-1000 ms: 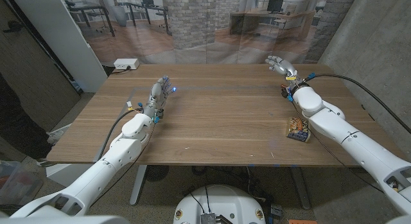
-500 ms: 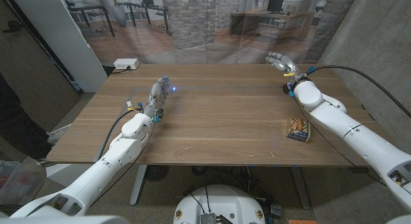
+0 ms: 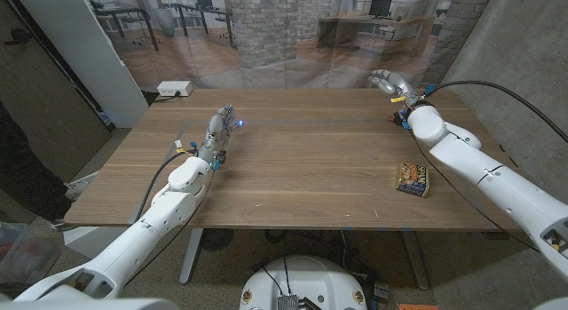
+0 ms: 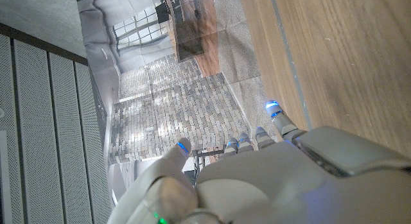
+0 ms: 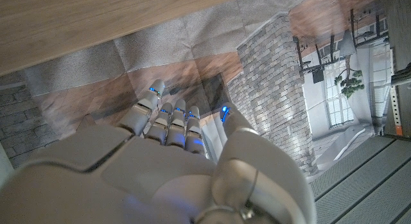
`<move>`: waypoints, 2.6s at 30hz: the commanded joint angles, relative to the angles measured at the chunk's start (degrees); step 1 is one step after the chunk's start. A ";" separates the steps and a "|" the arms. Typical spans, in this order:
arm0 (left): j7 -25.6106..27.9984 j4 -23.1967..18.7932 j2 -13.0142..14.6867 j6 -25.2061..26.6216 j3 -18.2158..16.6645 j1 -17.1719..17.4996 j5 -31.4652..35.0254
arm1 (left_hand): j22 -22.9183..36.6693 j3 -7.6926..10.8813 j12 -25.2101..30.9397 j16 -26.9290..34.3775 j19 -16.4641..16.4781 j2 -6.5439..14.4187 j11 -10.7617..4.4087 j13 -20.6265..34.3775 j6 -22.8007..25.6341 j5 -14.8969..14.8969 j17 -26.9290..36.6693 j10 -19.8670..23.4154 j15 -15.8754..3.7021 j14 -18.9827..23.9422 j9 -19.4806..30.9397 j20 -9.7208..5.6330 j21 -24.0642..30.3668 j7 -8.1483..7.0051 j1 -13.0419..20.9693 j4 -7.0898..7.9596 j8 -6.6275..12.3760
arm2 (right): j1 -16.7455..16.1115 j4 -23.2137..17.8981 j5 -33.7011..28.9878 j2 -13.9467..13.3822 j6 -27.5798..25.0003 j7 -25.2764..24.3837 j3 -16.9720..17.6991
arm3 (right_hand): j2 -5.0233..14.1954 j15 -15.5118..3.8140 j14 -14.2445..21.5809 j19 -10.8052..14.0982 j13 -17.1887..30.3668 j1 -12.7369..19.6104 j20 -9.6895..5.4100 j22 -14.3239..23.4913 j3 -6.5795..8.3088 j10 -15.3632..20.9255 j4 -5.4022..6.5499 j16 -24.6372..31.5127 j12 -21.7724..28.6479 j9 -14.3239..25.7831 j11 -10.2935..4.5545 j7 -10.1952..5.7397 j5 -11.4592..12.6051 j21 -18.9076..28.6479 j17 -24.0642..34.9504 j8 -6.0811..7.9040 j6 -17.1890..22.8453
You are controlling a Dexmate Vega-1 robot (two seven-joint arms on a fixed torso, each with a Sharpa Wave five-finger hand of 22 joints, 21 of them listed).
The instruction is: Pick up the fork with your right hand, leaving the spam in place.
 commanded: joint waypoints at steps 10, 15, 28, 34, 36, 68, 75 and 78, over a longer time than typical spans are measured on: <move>0.95 -1.74 0.67 0.18 -0.43 1.30 0.09 | 0.12 0.11 0.14 0.26 -9.24 5.64 0.81 0.30 -6.72 0.30 0.20 -6.54 0.97 -9.20 0.30 0.58 -0.27 0.94 0.01 -0.02 0.17 | 2.67 -1.92 -6.05 -1.83 -7.61 1.26 -2.46 | 0.37 -0.90 -0.88 -0.07 0.22 0.85 -1.82 0.07 0.64 -1.12 0.43 -0.39 -0.83 0.30 -0.90 -0.54 -0.29 -0.33 0.35 -0.51 0.81; 1.19 -2.21 0.81 0.20 -0.51 1.62 0.15 | 0.12 0.10 0.10 0.25 -9.24 5.62 0.72 0.30 -6.74 0.30 0.20 -6.63 0.95 -9.20 0.30 0.50 -0.31 0.97 0.01 -0.02 0.15 | 3.28 -2.52 -7.68 -2.07 -9.96 1.48 -3.18 | 0.38 -0.86 -1.04 -0.35 0.23 0.98 -1.79 0.06 0.72 -1.32 0.51 -0.44 -0.96 0.30 -0.92 -0.59 -0.29 -0.47 0.36 -0.67 0.65; 1.85 -3.30 1.10 0.26 -0.76 2.64 0.13 | 0.12 0.07 0.09 0.20 -9.18 5.60 0.72 0.30 -6.75 0.29 0.20 -6.62 0.93 -9.27 0.30 0.42 -0.38 1.05 -0.01 -0.03 0.12 | 6.40 -3.50 -14.59 -3.61 -15.18 4.72 -7.05 | 0.37 -1.16 -1.38 -0.49 0.25 1.61 -2.04 0.03 1.05 -1.60 0.48 -0.56 -1.19 0.33 -1.49 -1.07 -0.28 -0.59 0.31 -0.99 0.40; 2.14 -3.77 1.22 0.29 -0.85 3.00 0.18 | 0.13 0.06 0.11 0.19 -9.24 5.59 0.76 0.30 -6.76 0.29 0.20 -6.58 0.90 -9.25 0.30 0.47 -0.45 1.05 -0.01 -0.03 0.11 | 7.91 -3.79 -17.41 -4.06 -17.39 6.71 -8.37 | 0.37 -1.33 -1.35 -0.49 0.26 1.94 -1.97 0.02 1.22 -1.57 0.42 -0.55 -1.23 0.34 -1.62 -1.23 -0.28 -0.62 0.27 -1.08 0.39; 2.28 -3.95 1.29 0.35 -0.85 3.11 0.26 | 0.13 0.05 0.10 0.19 -9.22 5.59 0.76 0.31 -6.75 0.29 0.21 -6.58 0.88 -9.26 0.30 0.49 -0.46 1.04 -0.02 -0.03 0.11 | 8.36 -3.78 -18.24 -4.28 -17.77 7.41 -8.78 | 0.37 -1.37 -1.35 -0.49 0.26 2.04 -1.97 0.01 1.27 -1.56 0.40 -0.55 -1.24 0.34 -1.69 -1.28 -0.28 -0.63 0.26 -1.09 0.41; 4.26 -7.33 2.49 1.50 -1.32 5.03 0.81 | 0.14 -0.02 0.08 0.15 -9.15 5.57 0.74 0.31 -6.74 0.28 0.21 -6.58 0.82 -9.23 0.31 0.49 -0.69 1.03 -0.05 -0.03 0.08 | 15.44 0.72 -31.68 -3.71 -22.25 17.69 -15.72 | 0.41 -2.38 -0.92 -0.20 0.28 4.16 -2.22 -0.03 2.32 -0.81 -0.03 -0.47 -1.24 0.50 -2.76 -2.04 -0.14 -0.65 0.09 -1.08 1.27; 4.68 -7.97 2.65 1.75 -1.43 5.33 0.90 | 0.14 -0.04 0.08 0.13 -9.19 5.58 0.81 0.31 -6.77 0.27 0.21 -6.57 0.84 -9.26 0.31 0.55 -0.76 1.05 -0.06 -0.02 0.07 | 17.45 3.01 -34.36 -2.83 -22.78 19.97 -17.41 | 0.24 -2.42 -0.85 -0.02 0.28 4.82 -2.26 -0.05 2.57 -0.86 -0.33 -0.52 -1.33 0.53 -2.75 -2.05 -0.07 -0.63 0.01 -1.18 1.21; 4.89 -8.11 2.66 1.74 -1.49 5.47 0.96 | 0.14 -0.04 0.07 0.11 -9.19 5.58 0.77 0.31 -6.77 0.27 0.22 -6.59 0.84 -9.30 0.31 0.55 -0.78 1.04 -0.06 -0.02 0.06 | 18.00 3.84 -34.79 -2.49 -22.95 20.66 -17.68 | 0.19 -2.45 -0.83 0.03 0.28 5.01 -2.26 -0.06 2.63 -0.89 -0.42 -0.53 -1.37 0.54 -2.75 -2.04 -0.06 -0.62 -0.01 -1.23 1.12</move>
